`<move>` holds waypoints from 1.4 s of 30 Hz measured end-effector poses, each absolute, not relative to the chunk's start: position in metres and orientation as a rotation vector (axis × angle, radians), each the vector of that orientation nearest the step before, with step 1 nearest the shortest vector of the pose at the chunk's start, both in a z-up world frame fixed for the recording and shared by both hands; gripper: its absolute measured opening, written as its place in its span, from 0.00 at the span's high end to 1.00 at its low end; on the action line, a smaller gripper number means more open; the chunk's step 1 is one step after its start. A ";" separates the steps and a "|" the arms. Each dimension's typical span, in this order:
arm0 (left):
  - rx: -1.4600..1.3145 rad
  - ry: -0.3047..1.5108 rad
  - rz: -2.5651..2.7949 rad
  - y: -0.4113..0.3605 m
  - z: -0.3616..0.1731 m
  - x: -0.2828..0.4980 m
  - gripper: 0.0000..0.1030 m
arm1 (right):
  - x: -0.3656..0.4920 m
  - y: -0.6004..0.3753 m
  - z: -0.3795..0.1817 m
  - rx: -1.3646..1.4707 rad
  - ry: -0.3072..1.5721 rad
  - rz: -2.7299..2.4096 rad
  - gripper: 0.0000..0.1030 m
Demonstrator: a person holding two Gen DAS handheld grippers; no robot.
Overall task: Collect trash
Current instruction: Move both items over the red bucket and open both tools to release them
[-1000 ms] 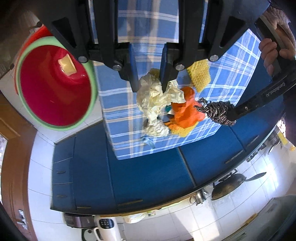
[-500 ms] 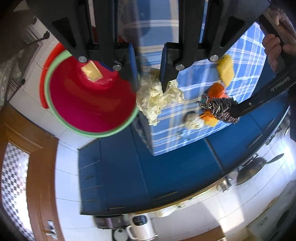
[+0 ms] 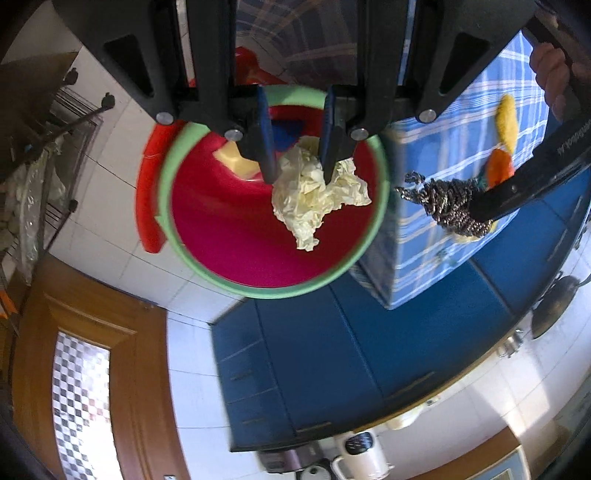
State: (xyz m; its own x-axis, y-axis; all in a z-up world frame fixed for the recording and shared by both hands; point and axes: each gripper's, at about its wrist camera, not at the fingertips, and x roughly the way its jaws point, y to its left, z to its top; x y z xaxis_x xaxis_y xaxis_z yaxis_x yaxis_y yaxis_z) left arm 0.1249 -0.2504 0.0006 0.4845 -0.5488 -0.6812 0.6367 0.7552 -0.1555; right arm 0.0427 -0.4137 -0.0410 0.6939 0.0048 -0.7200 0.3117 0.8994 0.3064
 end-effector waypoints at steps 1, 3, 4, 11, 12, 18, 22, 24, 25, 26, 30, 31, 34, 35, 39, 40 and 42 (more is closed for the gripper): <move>0.130 0.790 -0.728 -0.256 -0.003 0.126 0.86 | 0.042 -0.416 -0.043 0.435 0.793 -0.181 0.76; 0.141 0.809 -0.741 -0.268 -0.011 0.128 0.86 | 0.044 -0.425 -0.050 0.451 0.804 -0.195 0.76; 0.146 0.817 -0.744 -0.272 -0.014 0.129 0.86 | 0.044 -0.427 -0.053 0.456 0.809 -0.199 0.76; 0.178 0.875 -0.745 -0.301 -0.038 0.141 0.86 | 0.051 -0.442 -0.066 0.493 0.835 -0.224 0.74; 0.179 0.879 -0.748 -0.303 -0.039 0.142 0.85 | 0.050 -0.443 -0.066 0.494 0.834 -0.224 0.73; 0.196 0.894 -0.738 -0.311 -0.045 0.147 0.80 | 0.049 -0.449 -0.066 0.504 0.833 -0.232 0.69; 0.190 0.903 -0.723 -0.309 -0.047 0.149 0.66 | 0.045 -0.452 -0.062 0.509 0.813 -0.235 0.63; 0.175 0.905 -0.716 -0.305 -0.047 0.151 0.63 | 0.044 -0.453 -0.060 0.513 0.803 -0.233 0.61; 0.171 0.906 -0.714 -0.304 -0.046 0.151 0.63 | 0.043 -0.453 -0.059 0.515 0.799 -0.230 0.60; 0.167 0.906 -0.709 -0.302 -0.045 0.151 0.63 | 0.043 -0.453 -0.058 0.517 0.798 -0.229 0.60; 0.148 0.889 -0.697 -0.292 -0.037 0.148 0.63 | 0.039 -0.450 -0.053 0.510 0.788 -0.219 0.60; 0.145 0.886 -0.695 -0.291 -0.035 0.147 0.63 | 0.039 -0.449 -0.052 0.504 0.784 -0.216 0.60; 0.126 0.877 -0.689 -0.281 -0.029 0.143 0.63 | 0.037 -0.443 -0.047 0.497 0.770 -0.203 0.58; 0.121 0.875 -0.685 -0.276 -0.027 0.143 0.63 | 0.036 -0.442 -0.045 0.494 0.764 -0.200 0.57; 0.093 0.861 -0.670 -0.259 -0.019 0.139 0.63 | 0.036 -0.434 -0.037 0.477 0.749 -0.196 0.57; 0.085 0.858 -0.666 -0.254 -0.017 0.137 0.63 | 0.036 -0.432 -0.034 0.471 0.745 -0.193 0.56; 0.077 0.851 -0.653 -0.242 -0.013 0.136 0.63 | 0.036 -0.427 -0.030 0.462 0.739 -0.185 0.56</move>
